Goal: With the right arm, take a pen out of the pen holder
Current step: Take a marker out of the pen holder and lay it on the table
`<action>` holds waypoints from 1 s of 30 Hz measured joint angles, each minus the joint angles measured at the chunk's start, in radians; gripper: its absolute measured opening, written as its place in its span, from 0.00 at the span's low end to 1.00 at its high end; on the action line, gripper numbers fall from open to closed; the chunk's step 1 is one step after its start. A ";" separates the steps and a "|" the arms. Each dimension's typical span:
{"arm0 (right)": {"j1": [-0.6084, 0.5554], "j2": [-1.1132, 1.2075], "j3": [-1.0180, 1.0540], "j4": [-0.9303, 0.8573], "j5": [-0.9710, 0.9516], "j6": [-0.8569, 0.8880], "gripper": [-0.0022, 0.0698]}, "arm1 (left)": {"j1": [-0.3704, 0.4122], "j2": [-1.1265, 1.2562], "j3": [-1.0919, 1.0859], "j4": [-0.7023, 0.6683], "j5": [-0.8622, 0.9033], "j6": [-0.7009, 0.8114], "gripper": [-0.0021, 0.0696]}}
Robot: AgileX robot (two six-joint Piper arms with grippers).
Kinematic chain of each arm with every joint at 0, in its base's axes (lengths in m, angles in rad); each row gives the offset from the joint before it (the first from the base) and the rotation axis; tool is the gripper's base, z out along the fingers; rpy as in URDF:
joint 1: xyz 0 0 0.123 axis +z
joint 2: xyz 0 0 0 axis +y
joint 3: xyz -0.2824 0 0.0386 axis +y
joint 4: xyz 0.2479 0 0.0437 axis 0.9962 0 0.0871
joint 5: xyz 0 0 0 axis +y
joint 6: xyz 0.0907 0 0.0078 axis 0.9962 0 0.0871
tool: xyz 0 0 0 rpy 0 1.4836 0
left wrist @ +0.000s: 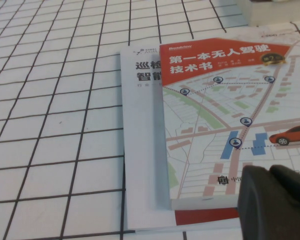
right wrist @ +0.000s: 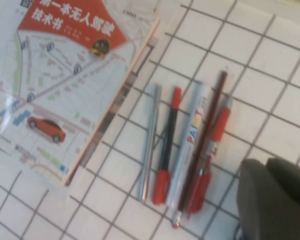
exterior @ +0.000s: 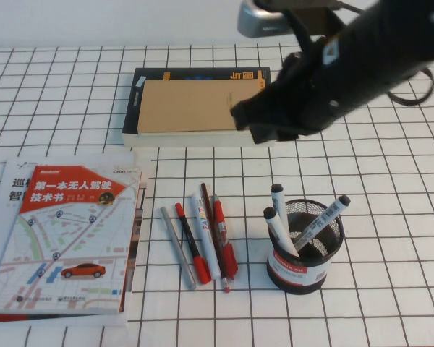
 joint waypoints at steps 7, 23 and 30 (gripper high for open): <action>0.000 -0.306 0.329 -0.036 -0.053 -0.012 0.01 | 0.000 0.000 0.000 0.000 0.000 0.000 0.02; 0.000 -0.779 0.681 -0.086 0.044 -0.017 0.01 | 0.000 0.000 0.000 0.000 0.000 0.000 0.02; 0.000 -0.799 0.781 -0.137 -0.013 -0.033 0.01 | 0.000 0.000 0.000 0.000 0.000 0.000 0.02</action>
